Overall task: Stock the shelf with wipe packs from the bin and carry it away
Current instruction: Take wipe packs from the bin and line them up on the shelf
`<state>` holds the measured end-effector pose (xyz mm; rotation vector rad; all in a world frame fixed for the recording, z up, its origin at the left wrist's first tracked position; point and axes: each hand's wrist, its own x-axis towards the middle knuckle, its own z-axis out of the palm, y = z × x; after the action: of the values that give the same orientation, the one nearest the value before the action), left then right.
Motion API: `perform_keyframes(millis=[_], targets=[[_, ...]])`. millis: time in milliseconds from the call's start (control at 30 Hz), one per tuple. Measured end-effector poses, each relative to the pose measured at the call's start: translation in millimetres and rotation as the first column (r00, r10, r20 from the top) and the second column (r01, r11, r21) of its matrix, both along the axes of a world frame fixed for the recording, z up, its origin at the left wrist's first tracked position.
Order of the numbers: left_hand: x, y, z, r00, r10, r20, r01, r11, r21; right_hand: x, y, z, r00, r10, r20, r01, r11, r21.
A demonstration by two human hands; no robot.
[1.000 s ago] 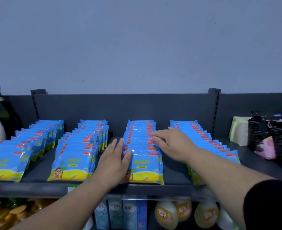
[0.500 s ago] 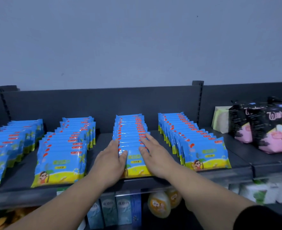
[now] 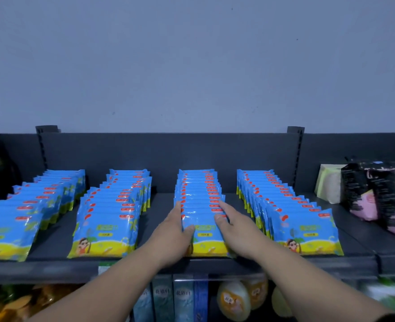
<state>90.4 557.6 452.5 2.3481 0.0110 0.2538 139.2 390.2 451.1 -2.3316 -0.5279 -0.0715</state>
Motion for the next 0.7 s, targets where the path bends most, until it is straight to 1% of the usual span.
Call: perform_keyframes(millis=[67,133,200,300,467,533,567,600,700], targets=[[3,1,5,1.0,0.021,0.014,-0.02,0.999,-0.027,6,0,2,1.0,0.007,-0.006,-0.006,0.997,0.082],[11,5,8,0.997,0.071,0.033,-0.068,0.996,-0.061,13,3,2,0.999,0.002,-0.045,0.005,0.99,0.142],[20,6,12,0.996,0.085,0.014,-0.084,0.994,-0.063,23,5,-1,0.997,0.018,-0.081,-0.006,0.989,0.145],[30,5,15,0.997,0.049,-0.055,-0.053,0.995,-0.084,34,7,-4,0.991,0.042,-0.125,-0.022,0.988,0.151],[31,-3,17,0.996,0.021,-0.083,-0.028,0.997,-0.072,35,2,-1,0.982,0.099,-0.16,-0.075,0.986,0.152],[30,0,19,0.995,0.013,-0.104,-0.017,0.999,-0.033,32,3,1,0.987,0.088,-0.131,-0.073,0.99,0.117],[31,1,20,0.996,0.03,-0.087,-0.032,0.999,-0.021,29,3,3,0.993,0.066,-0.096,-0.057,0.994,0.096],[34,2,20,0.997,0.06,-0.056,-0.06,0.998,0.007,25,3,6,0.998,0.036,-0.051,-0.032,0.996,0.078],[38,-11,22,0.987,0.151,0.057,-0.159,0.975,0.158,11,-6,19,0.996,-0.024,0.087,0.02,0.999,0.044]])
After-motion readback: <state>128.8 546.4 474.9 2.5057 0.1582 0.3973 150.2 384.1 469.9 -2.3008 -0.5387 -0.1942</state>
